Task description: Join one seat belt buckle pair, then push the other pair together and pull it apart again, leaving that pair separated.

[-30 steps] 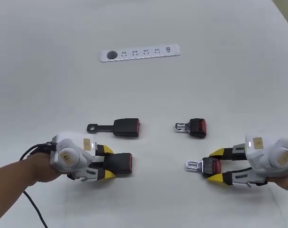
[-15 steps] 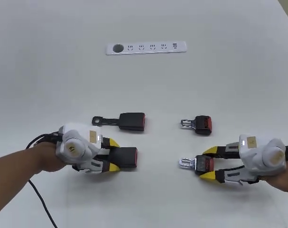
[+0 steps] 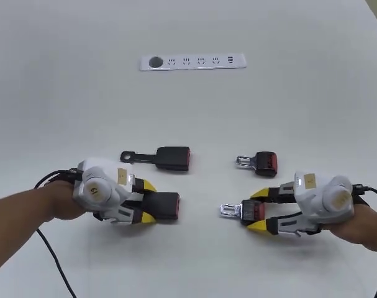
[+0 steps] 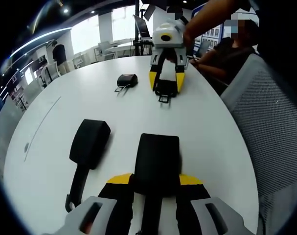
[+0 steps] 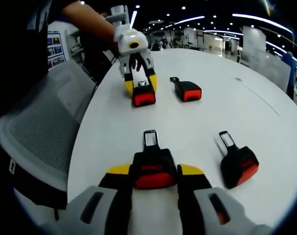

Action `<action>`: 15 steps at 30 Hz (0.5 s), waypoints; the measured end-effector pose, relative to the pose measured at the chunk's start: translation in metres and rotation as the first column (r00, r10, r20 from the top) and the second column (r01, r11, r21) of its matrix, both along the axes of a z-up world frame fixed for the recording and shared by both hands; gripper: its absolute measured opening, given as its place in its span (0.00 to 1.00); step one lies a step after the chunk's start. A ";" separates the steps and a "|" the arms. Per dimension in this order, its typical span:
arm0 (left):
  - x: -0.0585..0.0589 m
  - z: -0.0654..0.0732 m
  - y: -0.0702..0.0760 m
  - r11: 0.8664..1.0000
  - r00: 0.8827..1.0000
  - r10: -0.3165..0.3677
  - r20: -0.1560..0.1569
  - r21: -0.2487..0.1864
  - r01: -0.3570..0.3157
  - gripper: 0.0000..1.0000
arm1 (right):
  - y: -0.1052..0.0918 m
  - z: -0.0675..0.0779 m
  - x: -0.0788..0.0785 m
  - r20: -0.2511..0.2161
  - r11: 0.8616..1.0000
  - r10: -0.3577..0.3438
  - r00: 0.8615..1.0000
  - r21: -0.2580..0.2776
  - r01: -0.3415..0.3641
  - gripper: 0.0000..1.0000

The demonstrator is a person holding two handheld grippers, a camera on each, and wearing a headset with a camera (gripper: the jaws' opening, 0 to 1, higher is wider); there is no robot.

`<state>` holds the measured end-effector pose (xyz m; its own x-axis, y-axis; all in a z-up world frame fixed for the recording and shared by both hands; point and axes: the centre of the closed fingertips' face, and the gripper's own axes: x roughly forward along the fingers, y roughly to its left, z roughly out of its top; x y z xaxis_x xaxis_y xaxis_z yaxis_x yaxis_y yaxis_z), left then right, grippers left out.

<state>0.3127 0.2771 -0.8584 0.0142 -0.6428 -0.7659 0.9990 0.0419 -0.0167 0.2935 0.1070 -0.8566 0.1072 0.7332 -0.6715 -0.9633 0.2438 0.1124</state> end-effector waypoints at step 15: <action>0.000 -0.001 0.000 1.000 1.000 -0.010 -0.003 0.009 0.010 0.34 | 0.034 -0.001 0.004 -0.005 1.000 0.028 1.000 0.015 -0.027 0.36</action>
